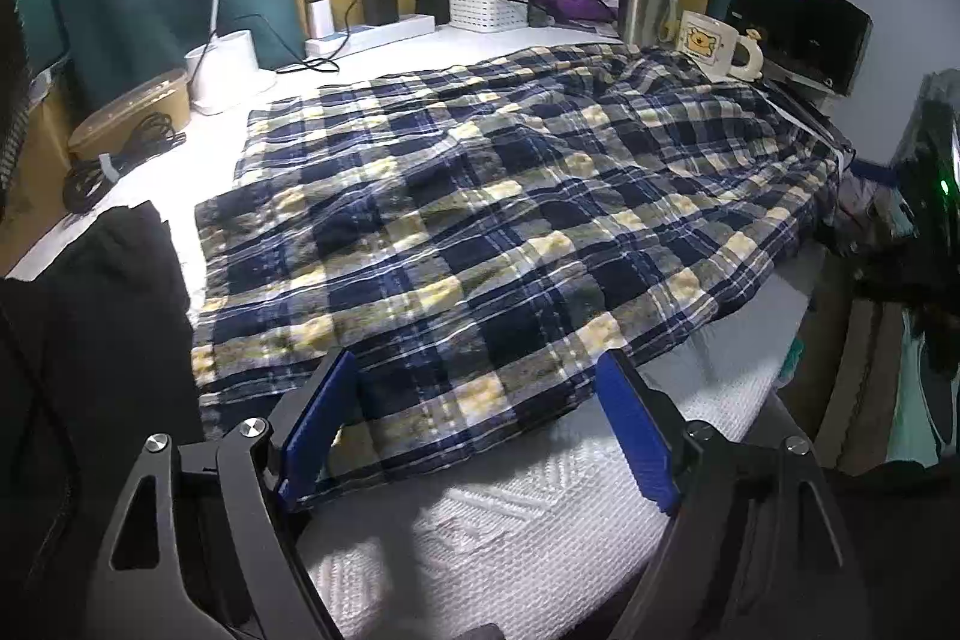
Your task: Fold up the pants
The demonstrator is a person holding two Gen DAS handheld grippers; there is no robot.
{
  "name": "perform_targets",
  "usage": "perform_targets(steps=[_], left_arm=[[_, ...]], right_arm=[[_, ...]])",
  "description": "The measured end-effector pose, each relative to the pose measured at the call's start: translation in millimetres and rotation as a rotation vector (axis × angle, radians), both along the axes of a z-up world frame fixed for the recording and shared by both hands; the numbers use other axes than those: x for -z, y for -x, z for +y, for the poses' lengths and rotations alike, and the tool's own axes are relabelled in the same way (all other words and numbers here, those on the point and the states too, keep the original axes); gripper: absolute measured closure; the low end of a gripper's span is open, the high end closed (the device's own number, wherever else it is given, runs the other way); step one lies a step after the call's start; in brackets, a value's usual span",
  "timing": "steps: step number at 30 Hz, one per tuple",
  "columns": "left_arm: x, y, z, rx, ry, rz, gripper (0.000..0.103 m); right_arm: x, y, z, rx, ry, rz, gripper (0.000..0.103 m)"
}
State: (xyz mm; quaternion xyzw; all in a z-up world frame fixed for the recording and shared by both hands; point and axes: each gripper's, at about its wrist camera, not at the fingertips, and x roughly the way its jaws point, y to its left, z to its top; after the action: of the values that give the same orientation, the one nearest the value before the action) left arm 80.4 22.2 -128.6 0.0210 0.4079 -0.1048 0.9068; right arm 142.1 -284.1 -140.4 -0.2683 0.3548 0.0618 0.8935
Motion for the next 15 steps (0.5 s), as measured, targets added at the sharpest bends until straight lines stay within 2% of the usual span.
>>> perform_targets(steps=[3, 8, 12, 15], left_arm=[[-1.9, -2.1, -4.9, 0.024, 0.004, -0.008, 0.012], [-4.9, -7.3, -19.5, 0.067, -0.008, -0.017, 0.01], [-3.7, -13.2, -34.7, 0.102, -0.054, -0.022, 0.009], [-1.7, -20.3, -40.8, 0.093, -0.123, -0.023, 0.009]], right_arm=[[-9.7, -16.5, -2.5, -0.004, -0.051, 0.011, 0.003], [-24.4, -44.3, -5.3, -0.013, -0.121, 0.029, 0.003], [-28.3, -66.7, -5.6, -0.025, -0.152, 0.054, 0.003], [-27.5, -83.1, -10.0, -0.026, -0.184, 0.086, 0.003]])
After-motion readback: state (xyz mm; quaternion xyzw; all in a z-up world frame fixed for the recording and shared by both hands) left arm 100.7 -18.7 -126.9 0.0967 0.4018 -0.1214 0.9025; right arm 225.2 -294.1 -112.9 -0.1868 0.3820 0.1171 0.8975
